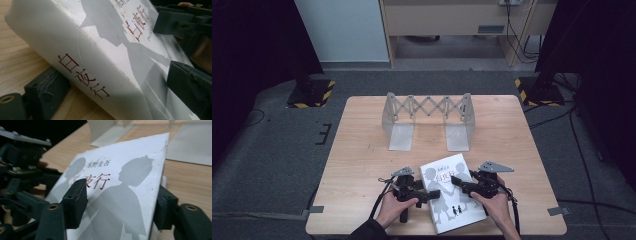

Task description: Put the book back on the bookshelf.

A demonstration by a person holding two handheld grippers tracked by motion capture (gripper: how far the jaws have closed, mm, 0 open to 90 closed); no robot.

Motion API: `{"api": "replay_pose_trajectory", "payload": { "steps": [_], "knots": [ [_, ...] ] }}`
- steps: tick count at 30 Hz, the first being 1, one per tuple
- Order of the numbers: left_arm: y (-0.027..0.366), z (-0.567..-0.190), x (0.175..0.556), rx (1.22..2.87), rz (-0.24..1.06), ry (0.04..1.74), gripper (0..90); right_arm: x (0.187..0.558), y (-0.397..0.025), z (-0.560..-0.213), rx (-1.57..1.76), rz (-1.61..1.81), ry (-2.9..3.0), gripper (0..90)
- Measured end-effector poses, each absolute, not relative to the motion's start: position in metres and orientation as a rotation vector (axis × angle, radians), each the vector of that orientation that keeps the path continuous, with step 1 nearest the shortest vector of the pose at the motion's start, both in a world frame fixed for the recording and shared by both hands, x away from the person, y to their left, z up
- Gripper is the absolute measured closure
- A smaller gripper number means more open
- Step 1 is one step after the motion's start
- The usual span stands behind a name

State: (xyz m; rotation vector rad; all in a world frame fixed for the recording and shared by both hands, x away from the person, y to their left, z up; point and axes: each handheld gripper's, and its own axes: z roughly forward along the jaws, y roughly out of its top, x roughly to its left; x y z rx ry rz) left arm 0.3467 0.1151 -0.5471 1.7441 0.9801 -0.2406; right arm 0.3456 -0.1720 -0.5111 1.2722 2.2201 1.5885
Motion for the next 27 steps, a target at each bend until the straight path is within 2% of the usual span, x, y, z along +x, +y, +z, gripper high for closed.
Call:
{"api": "replay_pose_trajectory", "payload": {
  "steps": [10,16,20,27],
  "knots": [
    [0.114,-0.546,0.347,1.760,-0.226,0.979,5.9,0.345,-0.184,-0.521,1.313,1.521,2.230,34.9],
    [0.114,-0.547,0.347,1.756,-0.228,0.982,6.0,0.347,-0.188,-0.524,1.355,1.526,2.234,28.1],
    [0.113,-0.547,0.345,1.746,-0.213,1.000,5.7,0.346,-0.188,-0.526,1.392,1.538,2.213,28.0],
    [0.109,-0.547,0.343,1.731,-0.213,1.005,0.0,0.346,-0.188,-0.529,1.426,1.565,2.215,28.2]
  ]
}}
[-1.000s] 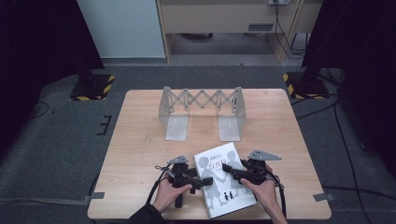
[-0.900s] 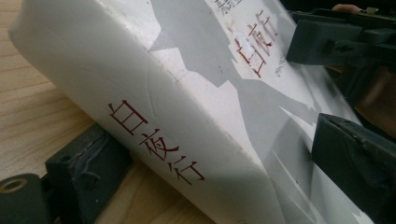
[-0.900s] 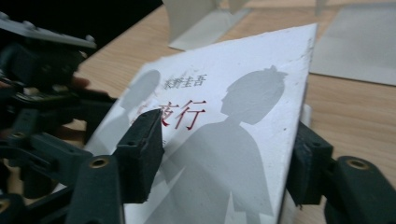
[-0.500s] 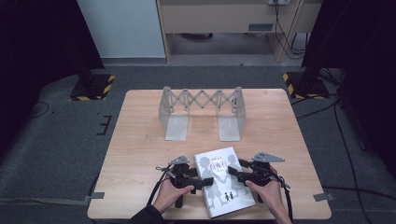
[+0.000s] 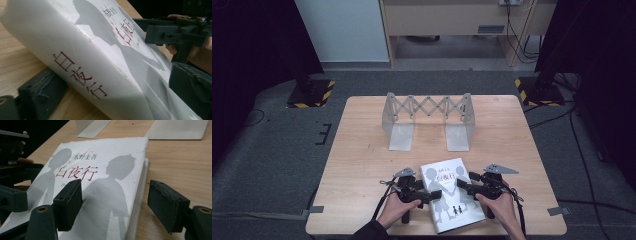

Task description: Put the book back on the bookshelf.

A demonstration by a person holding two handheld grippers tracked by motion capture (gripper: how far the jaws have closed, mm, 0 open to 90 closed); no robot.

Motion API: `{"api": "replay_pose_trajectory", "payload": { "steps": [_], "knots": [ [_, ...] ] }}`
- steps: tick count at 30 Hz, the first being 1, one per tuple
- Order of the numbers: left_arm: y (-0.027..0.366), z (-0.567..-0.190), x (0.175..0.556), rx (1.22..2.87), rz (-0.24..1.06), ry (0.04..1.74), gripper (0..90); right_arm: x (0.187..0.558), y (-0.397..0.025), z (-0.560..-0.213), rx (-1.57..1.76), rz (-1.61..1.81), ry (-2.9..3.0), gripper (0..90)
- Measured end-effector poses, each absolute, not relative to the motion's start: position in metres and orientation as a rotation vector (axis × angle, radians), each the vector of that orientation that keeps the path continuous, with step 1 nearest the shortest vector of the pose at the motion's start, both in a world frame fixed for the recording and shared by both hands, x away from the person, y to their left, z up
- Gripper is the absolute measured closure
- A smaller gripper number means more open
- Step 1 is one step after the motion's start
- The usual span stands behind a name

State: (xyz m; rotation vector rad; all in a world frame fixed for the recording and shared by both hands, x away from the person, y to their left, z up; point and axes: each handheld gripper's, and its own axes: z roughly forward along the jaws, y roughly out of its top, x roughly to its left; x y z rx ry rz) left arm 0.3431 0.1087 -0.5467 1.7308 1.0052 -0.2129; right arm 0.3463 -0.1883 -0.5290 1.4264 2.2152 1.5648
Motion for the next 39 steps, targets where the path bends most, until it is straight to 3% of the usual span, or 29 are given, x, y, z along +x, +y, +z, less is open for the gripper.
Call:
{"api": "replay_pose_trajectory", "payload": {
  "steps": [6,11,22,26,31,39],
  "knots": [
    [0.108,-0.547,0.343,1.731,-0.206,1.011,0.0,0.345,-0.184,-0.530,1.430,1.594,2.226,27.3],
    [0.105,-0.545,0.342,1.760,-0.169,1.012,0.2,0.346,-0.182,-0.533,1.499,1.597,2.220,18.4],
    [0.107,-0.545,0.346,1.740,-0.181,1.038,5.4,0.350,-0.178,-0.535,1.496,1.628,2.257,20.0],
    [0.109,-0.545,0.346,1.716,-0.194,1.075,9.6,0.351,-0.176,-0.529,1.476,1.571,2.285,21.8],
    [0.112,-0.542,0.347,1.712,-0.201,1.085,13.4,0.352,-0.179,-0.524,1.499,1.564,2.272,31.0],
    [0.116,-0.521,0.353,1.691,-0.083,1.041,19.6,0.353,-0.180,-0.511,1.428,1.653,2.163,38.0]
  ]
}}
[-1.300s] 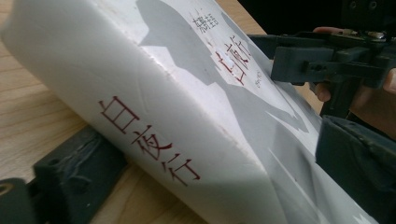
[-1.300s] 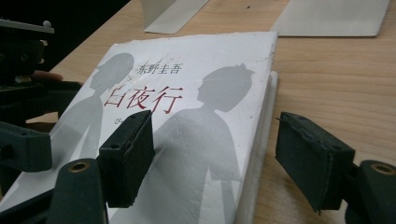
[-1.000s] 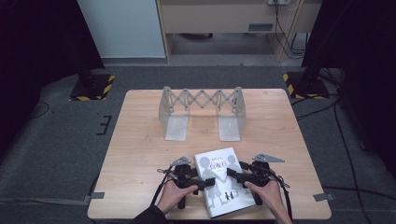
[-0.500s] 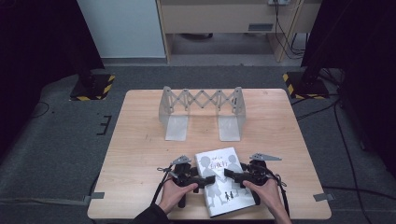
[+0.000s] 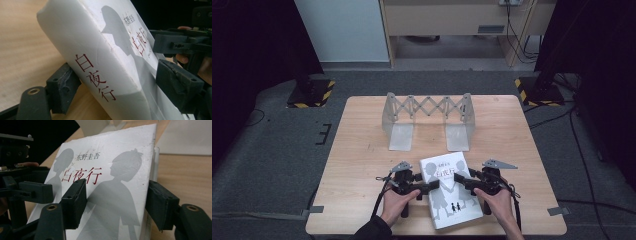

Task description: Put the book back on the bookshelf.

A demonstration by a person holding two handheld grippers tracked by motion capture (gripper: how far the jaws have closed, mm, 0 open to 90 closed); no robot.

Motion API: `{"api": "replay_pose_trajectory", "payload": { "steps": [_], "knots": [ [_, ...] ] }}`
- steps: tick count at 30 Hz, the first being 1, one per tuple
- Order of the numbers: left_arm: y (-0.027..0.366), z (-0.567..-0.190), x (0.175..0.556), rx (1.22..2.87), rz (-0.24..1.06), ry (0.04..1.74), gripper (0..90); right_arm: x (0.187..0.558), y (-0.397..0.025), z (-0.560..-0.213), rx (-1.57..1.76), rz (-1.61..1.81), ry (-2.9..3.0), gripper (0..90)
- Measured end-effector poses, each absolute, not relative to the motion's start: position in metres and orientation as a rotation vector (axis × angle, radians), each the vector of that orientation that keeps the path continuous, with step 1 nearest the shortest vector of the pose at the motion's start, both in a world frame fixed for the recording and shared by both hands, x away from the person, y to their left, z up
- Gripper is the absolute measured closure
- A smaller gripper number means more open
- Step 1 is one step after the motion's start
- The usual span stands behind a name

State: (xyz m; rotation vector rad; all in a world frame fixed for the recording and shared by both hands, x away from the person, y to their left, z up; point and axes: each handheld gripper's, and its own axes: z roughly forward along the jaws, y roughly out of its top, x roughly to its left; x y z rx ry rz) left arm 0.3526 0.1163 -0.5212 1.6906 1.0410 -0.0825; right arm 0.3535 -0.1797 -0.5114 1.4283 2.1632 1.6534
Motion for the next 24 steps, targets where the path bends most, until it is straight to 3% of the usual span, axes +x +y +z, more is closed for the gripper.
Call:
{"api": "replay_pose_trajectory", "payload": {
  "steps": [5,18,24],
  "knots": [
    [0.118,-0.511,0.355,1.682,-0.020,1.025,21.2,0.355,-0.178,-0.507,1.371,1.702,2.093,39.5],
    [0.119,-0.467,0.359,1.583,0.105,0.911,35.8,0.350,-0.179,-0.482,1.219,1.828,1.925,44.2],
    [0.118,-0.463,0.357,1.566,0.135,0.825,33.0,0.346,-0.179,-0.477,1.154,1.869,1.880,45.7]
  ]
}}
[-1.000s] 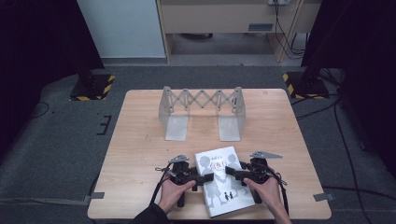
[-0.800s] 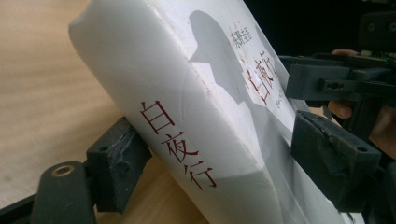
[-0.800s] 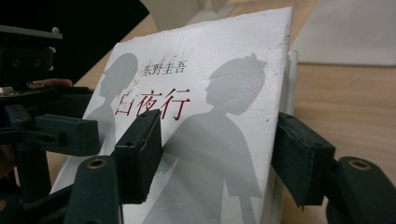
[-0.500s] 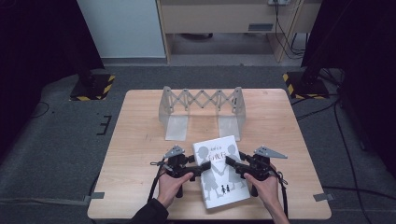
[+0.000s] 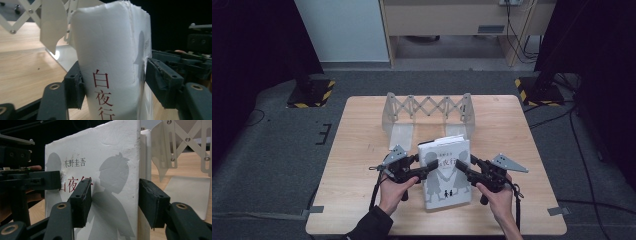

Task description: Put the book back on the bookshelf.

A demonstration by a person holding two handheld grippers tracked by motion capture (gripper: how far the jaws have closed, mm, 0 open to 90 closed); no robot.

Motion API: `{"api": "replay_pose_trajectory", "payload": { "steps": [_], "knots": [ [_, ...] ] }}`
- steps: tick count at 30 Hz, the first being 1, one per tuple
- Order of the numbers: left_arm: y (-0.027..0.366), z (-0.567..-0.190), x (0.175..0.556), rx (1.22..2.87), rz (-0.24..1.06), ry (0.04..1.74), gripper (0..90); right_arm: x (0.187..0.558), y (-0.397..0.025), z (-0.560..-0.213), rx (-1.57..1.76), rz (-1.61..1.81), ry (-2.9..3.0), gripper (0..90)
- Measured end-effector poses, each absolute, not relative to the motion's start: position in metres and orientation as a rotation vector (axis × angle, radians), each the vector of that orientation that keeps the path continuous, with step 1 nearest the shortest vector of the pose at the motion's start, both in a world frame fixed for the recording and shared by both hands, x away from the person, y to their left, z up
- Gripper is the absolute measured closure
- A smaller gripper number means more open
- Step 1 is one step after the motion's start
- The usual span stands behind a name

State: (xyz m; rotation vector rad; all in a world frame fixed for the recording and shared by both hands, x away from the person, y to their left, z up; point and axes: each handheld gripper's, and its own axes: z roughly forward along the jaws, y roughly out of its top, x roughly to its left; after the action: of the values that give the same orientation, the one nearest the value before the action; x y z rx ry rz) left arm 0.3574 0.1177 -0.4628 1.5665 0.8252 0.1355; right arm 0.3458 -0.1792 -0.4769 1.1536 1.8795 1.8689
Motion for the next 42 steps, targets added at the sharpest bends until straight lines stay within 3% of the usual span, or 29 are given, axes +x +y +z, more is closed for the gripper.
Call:
{"api": "replay_pose_trajectory", "payload": {
  "steps": [7,14,17,20,24,32,42],
  "knots": [
    [0.115,-0.467,0.365,1.543,0.083,0.758,22.4,0.345,-0.183,-0.480,1.131,1.896,1.866,48.4],
    [0.109,-0.462,0.368,1.635,0.068,0.696,22.8,0.344,-0.185,-0.479,1.082,1.908,1.892,48.9],
    [0.109,-0.462,0.369,1.644,0.051,0.693,36.6,0.343,-0.184,-0.478,1.063,1.918,1.903,48.7],
    [0.111,-0.464,0.368,1.614,0.035,0.695,42.1,0.343,-0.185,-0.478,1.062,1.922,1.911,50.2],
    [0.115,-0.467,0.365,1.595,0.028,0.704,44.9,0.344,-0.185,-0.479,1.074,1.916,1.918,54.5],
    [0.120,-0.464,0.366,1.597,-0.031,0.745,48.9,0.347,-0.216,-0.488,1.228,1.782,1.864,46.0],
    [0.118,-0.444,0.368,1.651,0.079,0.705,50.9,0.354,-0.234,-0.504,1.335,1.475,1.906,42.4]
  ]
}}
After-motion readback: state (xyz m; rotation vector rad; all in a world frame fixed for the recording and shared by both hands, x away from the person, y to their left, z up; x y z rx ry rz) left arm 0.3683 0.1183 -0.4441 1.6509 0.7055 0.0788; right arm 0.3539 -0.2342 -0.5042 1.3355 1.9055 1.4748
